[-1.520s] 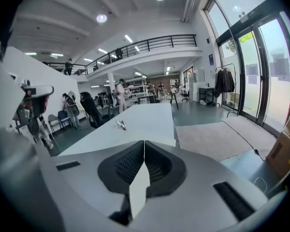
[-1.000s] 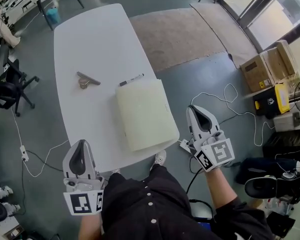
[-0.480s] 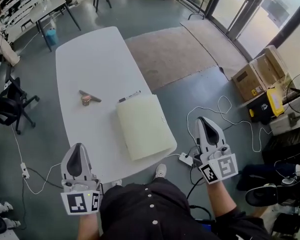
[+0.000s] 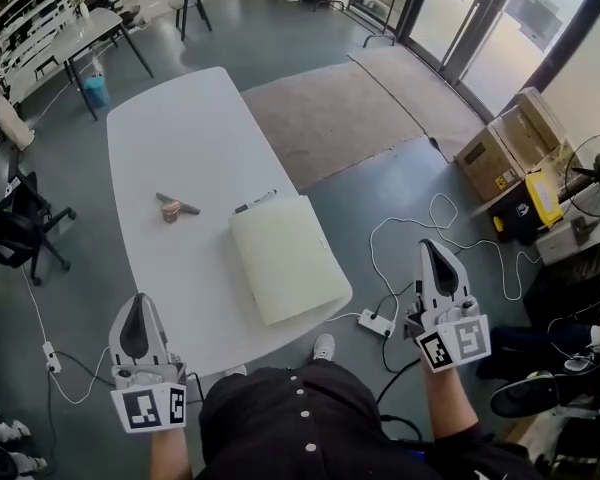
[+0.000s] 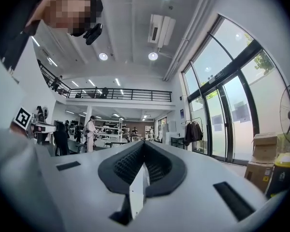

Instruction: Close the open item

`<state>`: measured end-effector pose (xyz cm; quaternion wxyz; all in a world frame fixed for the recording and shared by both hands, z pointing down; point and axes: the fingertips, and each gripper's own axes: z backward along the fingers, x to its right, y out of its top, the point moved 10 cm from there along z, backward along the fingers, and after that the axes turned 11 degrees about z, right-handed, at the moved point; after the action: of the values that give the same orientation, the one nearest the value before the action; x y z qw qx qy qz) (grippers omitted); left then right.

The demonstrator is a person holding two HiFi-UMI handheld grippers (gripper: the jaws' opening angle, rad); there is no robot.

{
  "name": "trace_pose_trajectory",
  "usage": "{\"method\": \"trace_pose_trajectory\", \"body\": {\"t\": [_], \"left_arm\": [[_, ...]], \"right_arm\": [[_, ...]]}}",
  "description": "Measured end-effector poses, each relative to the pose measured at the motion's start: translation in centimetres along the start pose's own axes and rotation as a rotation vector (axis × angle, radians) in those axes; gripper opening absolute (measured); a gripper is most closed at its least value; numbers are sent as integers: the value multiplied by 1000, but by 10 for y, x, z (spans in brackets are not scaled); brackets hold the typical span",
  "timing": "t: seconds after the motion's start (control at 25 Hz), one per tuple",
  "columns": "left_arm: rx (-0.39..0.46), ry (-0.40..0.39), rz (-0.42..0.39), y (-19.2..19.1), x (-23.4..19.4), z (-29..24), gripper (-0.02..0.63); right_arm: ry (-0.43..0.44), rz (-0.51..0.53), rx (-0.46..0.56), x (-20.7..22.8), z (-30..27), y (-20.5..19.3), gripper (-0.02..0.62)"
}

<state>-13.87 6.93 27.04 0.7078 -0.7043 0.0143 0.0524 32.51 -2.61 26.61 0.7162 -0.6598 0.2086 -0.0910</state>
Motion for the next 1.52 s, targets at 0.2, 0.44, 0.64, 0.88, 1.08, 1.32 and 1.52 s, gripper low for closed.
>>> {"method": "trace_pose_trajectory", "body": {"t": [0.2, 0.44, 0.64, 0.88, 1.08, 1.32, 1.52], "left_arm": [[-5, 17, -1, -3, -1, 6, 15], [-3, 10, -11, -4, 5, 5, 16], [1, -11, -17, -2, 12, 3, 15], [0, -5, -22, 0, 11, 8, 16], [-5, 4, -19, -1, 11, 9, 15], [-6, -1, -18, -2, 8, 12, 15], [-4, 0, -22, -1, 10, 12, 15]], "right_arm": [[-23, -3, 7, 3, 13, -2, 26], [-21, -12, 9, -2, 14, -5, 26], [-12, -14, -8, -4, 10, -7, 26], [15, -10, -21, -12, 4, -9, 26], [33, 5, -30, -14, -1, -8, 26], [42, 22, -33, -21, -2, -7, 26], [45, 26, -33, -21, -4, -7, 26]]}}
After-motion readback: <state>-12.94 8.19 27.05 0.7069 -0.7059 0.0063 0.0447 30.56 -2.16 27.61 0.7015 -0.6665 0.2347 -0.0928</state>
